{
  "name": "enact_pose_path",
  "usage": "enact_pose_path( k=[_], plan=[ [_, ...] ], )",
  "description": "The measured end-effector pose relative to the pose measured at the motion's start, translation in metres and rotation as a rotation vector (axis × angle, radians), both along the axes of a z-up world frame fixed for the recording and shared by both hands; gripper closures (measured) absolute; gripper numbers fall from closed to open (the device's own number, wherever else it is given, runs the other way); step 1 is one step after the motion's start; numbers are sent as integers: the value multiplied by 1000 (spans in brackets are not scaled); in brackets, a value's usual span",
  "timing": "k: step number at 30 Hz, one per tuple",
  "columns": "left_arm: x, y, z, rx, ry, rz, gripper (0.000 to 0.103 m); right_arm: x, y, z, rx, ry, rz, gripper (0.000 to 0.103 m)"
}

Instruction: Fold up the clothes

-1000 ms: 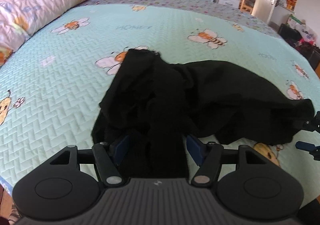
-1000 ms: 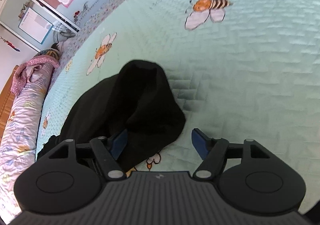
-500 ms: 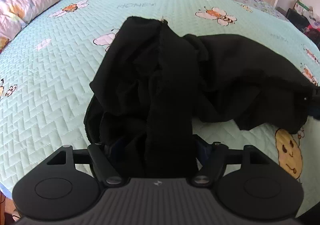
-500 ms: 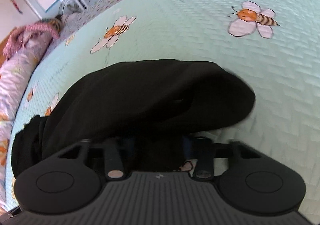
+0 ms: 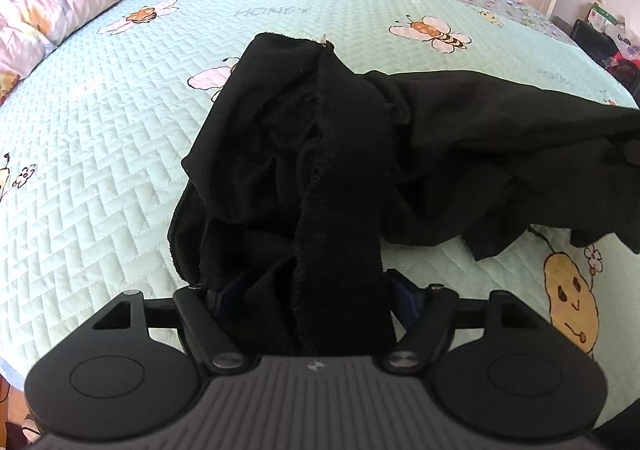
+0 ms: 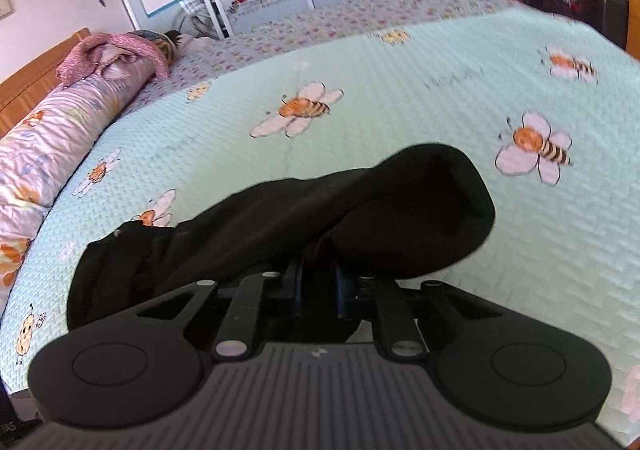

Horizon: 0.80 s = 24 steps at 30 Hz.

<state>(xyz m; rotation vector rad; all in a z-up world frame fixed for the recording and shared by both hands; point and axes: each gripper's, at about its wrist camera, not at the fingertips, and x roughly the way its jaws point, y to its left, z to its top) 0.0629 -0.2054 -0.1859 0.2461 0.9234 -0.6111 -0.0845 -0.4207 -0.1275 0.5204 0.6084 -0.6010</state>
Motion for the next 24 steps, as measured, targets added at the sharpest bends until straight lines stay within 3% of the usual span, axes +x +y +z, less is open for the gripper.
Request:
enact_pose_path(
  k=[9, 20, 22, 23, 24],
  plan=[
    [2, 1, 2, -10, 10, 3, 27, -8, 23, 20, -76, -8, 22, 93],
    [5, 1, 3, -7, 12, 4, 27, -15, 29, 26, -78, -27, 29, 98],
    [6, 1, 4, -7, 12, 6, 27, -15, 30, 27, -51, -45, 34, 91],
    [6, 1, 4, -8, 12, 8, 27, -16, 31, 27, -41, -50, 39, 82],
    [6, 2, 5, -10, 12, 11, 27, -16, 32, 26, -34, -53, 46, 64]
  ],
)
